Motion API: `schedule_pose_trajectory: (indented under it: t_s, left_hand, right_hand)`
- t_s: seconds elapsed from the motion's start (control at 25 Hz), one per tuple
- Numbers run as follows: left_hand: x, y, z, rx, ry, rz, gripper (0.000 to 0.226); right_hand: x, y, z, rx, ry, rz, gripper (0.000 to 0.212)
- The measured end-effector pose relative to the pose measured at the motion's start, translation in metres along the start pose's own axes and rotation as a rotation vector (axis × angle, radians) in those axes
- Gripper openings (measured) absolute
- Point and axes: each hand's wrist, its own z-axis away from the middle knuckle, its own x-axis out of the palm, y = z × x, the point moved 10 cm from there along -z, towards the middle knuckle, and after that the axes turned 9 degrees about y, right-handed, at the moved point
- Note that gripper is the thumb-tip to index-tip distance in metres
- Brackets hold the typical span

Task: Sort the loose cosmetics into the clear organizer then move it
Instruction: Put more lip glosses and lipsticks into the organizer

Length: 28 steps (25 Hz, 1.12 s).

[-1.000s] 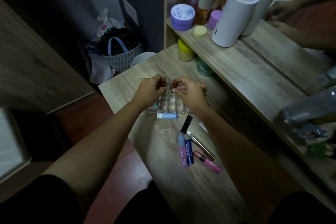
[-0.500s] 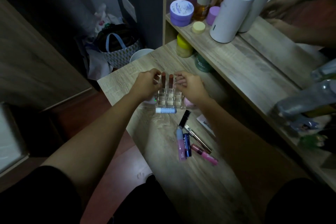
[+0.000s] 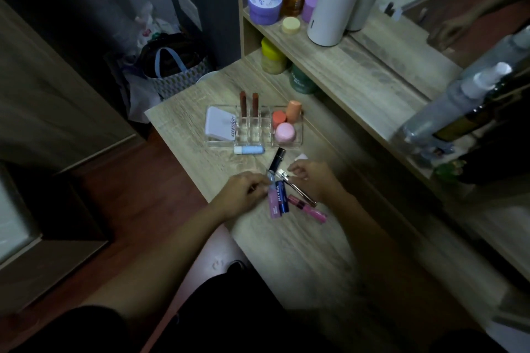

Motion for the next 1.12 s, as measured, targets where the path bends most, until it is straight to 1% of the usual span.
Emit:
schedule_pose_trajectory:
  t_s: [0.08, 0.16, 0.24, 0.48, 0.6, 0.76, 0.84, 0.96, 1.0, 1.12]
  left_hand:
    - [0.020, 0.006, 0.004, 0.035, -0.042, -0.064, 0.027]
    - [0.028, 0.007, 0.003, 0.010, -0.039, -0.086, 0.027]
    - [0.029, 0.004, 0.002, -0.042, -0.013, -0.090, 0.025]
    - [0.020, -0.015, 0.006, -0.199, 0.068, -0.091, 0.024]
    - [0.016, -0.020, 0.006, -0.254, 0.097, -0.097, 0.032]
    - [0.014, -0.029, 0.007, -0.405, 0.134, -0.040, 0.044]
    - [0.015, -0.033, 0.009, -0.462, 0.122, -0.027, 0.045]
    - [0.007, -0.038, 0.009, -0.505, 0.139, 0.127, 0.041]
    - [-0.003, -0.035, 0.005, -0.483, 0.176, 0.178, 0.035]
    - [-0.051, -0.021, -0.016, -0.358, 0.325, 0.305, 0.017]
  right_hand:
    - [0.006, 0.015, 0.011, 0.061, 0.013, 0.005, 0.024]
    - [0.007, 0.020, 0.017, 0.100, 0.029, -0.026, 0.020]
    - [0.008, 0.021, 0.019, 0.110, 0.027, -0.043, 0.017]
    - [0.009, 0.017, 0.019, 0.098, 0.020, -0.006, 0.023]
    - [0.009, 0.019, 0.018, 0.101, 0.030, -0.020, 0.023]
    - [0.002, 0.020, 0.017, 0.058, 0.060, -0.025, 0.023]
    - [-0.006, 0.022, 0.016, 0.069, 0.105, -0.120, 0.025]
    - [-0.017, 0.009, 0.018, 0.075, 0.156, -0.387, 0.036]
    - [-0.025, 0.002, 0.017, 0.073, 0.184, -0.475, 0.036]
    - [-0.047, -0.024, 0.004, 0.048, 0.258, -0.696, 0.025]
